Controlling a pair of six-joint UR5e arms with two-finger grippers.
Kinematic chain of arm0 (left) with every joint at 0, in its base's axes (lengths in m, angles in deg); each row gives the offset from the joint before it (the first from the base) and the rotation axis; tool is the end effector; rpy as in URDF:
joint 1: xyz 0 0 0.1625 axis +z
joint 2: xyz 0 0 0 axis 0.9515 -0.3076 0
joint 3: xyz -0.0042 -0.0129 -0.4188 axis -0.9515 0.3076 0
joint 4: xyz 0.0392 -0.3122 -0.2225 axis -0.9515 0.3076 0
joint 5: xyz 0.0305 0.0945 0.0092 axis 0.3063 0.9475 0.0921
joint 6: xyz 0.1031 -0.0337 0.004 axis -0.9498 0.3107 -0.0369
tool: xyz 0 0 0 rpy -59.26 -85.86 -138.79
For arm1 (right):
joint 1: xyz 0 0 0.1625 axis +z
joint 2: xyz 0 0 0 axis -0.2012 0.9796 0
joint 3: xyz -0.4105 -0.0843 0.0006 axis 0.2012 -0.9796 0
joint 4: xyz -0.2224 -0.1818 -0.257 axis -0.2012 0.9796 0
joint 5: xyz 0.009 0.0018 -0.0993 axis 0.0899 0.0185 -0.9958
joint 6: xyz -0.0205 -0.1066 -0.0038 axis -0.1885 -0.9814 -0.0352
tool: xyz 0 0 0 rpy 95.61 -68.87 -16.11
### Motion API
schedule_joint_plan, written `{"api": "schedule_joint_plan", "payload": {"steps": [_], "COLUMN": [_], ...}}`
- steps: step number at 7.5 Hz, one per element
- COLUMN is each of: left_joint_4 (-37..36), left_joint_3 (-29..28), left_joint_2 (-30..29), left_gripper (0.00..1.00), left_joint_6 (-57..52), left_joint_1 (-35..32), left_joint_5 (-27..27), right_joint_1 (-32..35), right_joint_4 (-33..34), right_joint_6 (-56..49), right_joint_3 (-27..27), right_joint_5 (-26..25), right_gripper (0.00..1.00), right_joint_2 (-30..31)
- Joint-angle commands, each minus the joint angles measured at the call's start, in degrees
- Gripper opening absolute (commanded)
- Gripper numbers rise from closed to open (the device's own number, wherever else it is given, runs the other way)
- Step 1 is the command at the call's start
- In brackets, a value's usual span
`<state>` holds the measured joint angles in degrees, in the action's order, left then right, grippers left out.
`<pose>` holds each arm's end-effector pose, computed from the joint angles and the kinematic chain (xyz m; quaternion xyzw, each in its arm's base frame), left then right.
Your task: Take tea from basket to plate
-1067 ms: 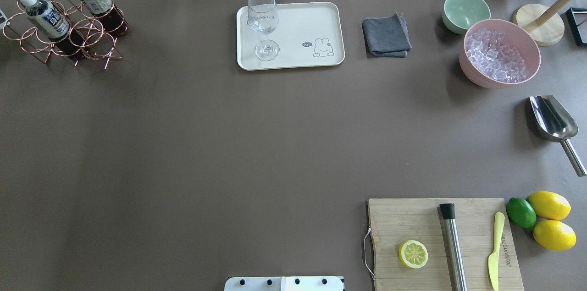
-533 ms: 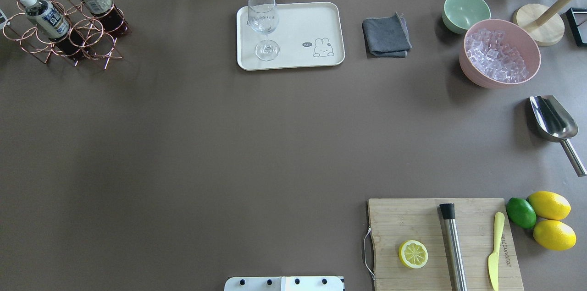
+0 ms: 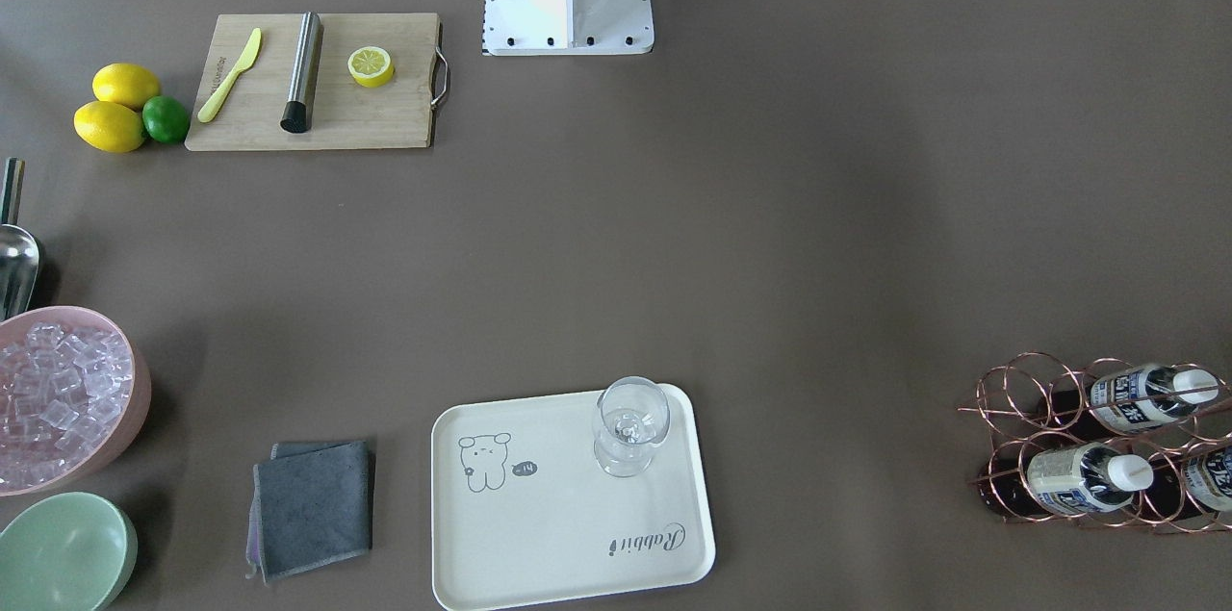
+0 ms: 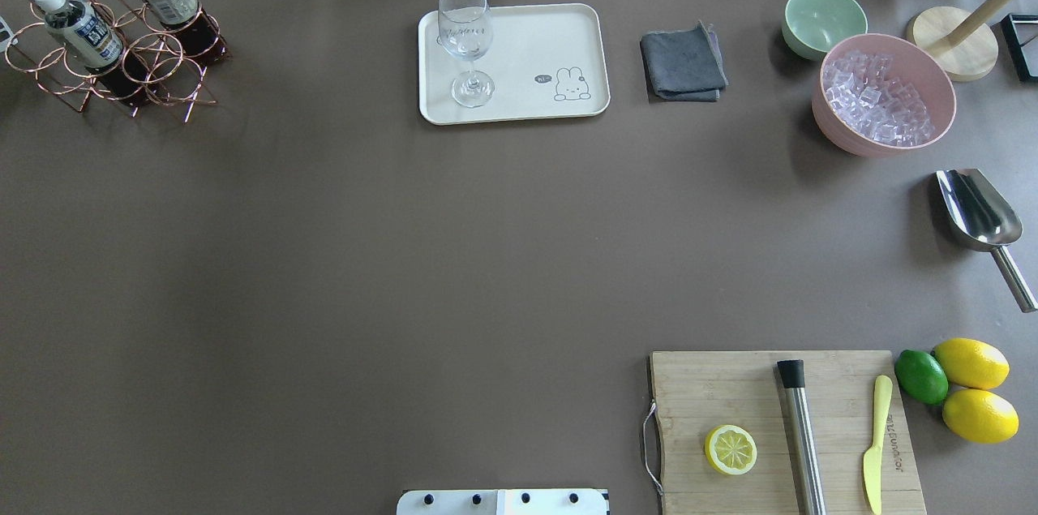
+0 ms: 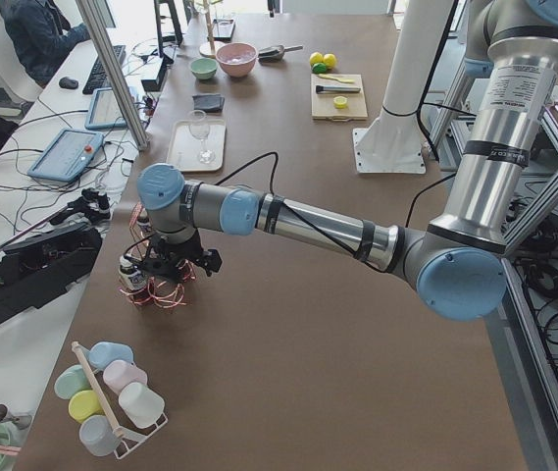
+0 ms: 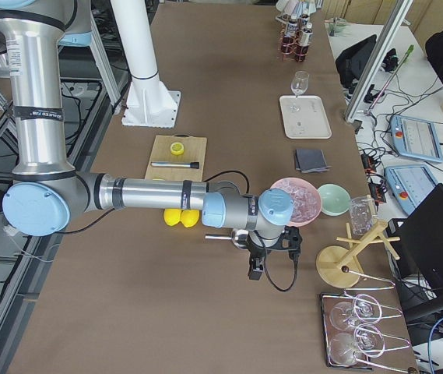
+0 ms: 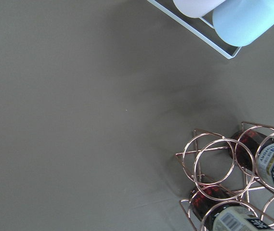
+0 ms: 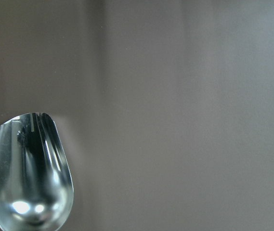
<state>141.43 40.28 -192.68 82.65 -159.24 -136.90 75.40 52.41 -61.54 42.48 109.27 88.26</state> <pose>-0.0232 -0.5661 0.5292 -0.2330 0.3492 -0.5673 0.7085 0.0363 -0.4717 0.6704 -0.0411 -0.3554 0.0055 0.9338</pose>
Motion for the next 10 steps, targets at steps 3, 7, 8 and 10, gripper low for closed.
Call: {"api": "schedule_joint_plan", "payload": {"steps": [3, 7, 8, 10], "left_joint_4": [-1.86, -0.81, -0.81, -0.81], "left_joint_3": [-1.05, -8.19, -8.27, -8.36], "left_joint_2": [-6.1, -16.13, -16.49, -16.41], "left_gripper": [0.98, 0.98, 0.98, 0.98], "left_joint_6": [9.93, 7.14, 6.77, 9.73], "left_joint_1": [-0.73, 0.05, 0.75, 2.69], "left_joint_5": [0.77, 3.14, 4.27, 4.37], "right_joint_1": [0.0, 0.0, 0.0, 0.0], "right_joint_4": [0.03, -0.05, -0.05, -0.05], "right_joint_6": [-0.01, -0.01, -0.09, -0.09], "right_joint_3": [0.57, 0.31, 0.22, 0.05], "right_joint_5": [0.52, 0.79, 0.79, 0.79], "right_gripper": [1.0, 1.0, 1.0, 1.0], "right_joint_2": [-0.01, -0.01, -0.01, -0.01]}}
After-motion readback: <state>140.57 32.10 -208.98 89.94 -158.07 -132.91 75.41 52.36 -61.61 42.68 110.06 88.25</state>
